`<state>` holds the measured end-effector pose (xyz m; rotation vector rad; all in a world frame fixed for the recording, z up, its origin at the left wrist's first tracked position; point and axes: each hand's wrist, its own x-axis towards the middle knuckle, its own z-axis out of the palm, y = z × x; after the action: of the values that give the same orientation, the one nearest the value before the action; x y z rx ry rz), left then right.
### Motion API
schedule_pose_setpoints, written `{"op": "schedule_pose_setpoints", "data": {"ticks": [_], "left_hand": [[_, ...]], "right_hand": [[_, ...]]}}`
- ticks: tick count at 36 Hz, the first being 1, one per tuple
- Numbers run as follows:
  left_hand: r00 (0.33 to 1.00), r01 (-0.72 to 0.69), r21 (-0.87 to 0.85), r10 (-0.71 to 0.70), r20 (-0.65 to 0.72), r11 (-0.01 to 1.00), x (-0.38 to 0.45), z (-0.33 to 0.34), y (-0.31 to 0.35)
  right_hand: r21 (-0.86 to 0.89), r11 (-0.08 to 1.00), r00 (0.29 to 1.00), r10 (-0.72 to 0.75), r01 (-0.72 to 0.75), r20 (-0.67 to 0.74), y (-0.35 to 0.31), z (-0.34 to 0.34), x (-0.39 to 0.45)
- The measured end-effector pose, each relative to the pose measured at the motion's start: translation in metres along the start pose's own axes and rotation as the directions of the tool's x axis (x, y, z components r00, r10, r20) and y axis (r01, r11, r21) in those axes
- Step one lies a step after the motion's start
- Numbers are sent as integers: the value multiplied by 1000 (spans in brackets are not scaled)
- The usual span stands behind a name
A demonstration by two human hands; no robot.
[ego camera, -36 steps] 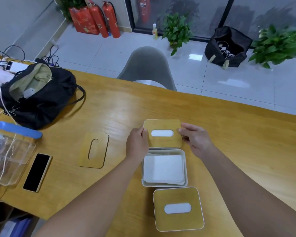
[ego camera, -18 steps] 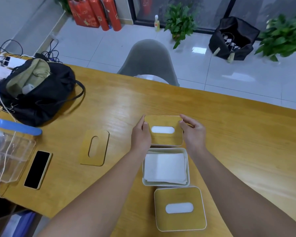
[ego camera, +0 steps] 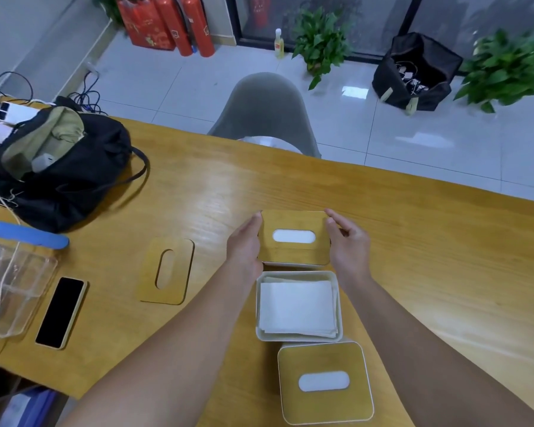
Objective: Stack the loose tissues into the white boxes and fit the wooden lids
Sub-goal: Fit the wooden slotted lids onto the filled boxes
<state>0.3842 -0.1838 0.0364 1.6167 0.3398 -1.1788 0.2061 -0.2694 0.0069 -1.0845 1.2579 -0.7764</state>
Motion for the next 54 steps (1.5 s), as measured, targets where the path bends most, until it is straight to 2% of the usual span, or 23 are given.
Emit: {"op": "schedule_pose_setpoints", "data": {"ticks": [5,7,9,11,13,14,16,19,22,27,35,39,44,46,50,54], "left_hand": [[996,-84,15,84,9,996,5,2,-8],[984,-175,62,177,-17,983,8,4,-13],[942,-321,201,334,-33,926,10,6,-17],[862,-463,434,507,17,773,10,5,-20],[782,-531,647,611,124,548,12,2,-22],[754,-545,699,636,167,462,14,1,-24],[716,-563,730,670,197,388,19,0,-25],[682,-576,738,704,198,351,22,-1,-24],[664,-570,756,723,193,322,24,1,-24],[661,-536,792,729,178,292,26,4,-25],[646,-475,858,740,188,197,22,9,-19],[689,-494,841,690,222,223,24,6,-13],[774,-528,754,587,239,390,22,-4,-8],[784,-544,721,566,254,430,16,-12,-4],[716,-623,719,597,363,310,-3,-37,1],[666,-664,706,624,409,246,-25,-71,3]], "right_hand": [[-40,999,1000,-30,30,-6,-4,1,0],[-80,995,999,-51,52,10,-2,2,1],[-156,984,996,-82,86,35,1,2,4],[-269,953,990,-118,136,82,6,1,6],[-368,910,979,-145,189,144,11,-1,8],[-399,893,974,-153,209,168,12,-2,8],[-444,861,964,-175,248,198,13,-4,11],[-492,819,954,-227,296,196,14,-1,15],[-535,801,963,-229,270,143,14,5,16],[-588,769,966,-239,251,100,13,11,16],[-704,652,957,-247,280,152,5,15,16],[-708,659,966,-195,255,167,-1,12,15],[-729,626,960,-145,276,239,-7,-2,10],[-756,587,957,-181,290,226,-14,-7,2],[-723,563,913,-310,400,264,-32,0,-33],[-609,622,870,-330,493,367,-46,27,-74]]}}
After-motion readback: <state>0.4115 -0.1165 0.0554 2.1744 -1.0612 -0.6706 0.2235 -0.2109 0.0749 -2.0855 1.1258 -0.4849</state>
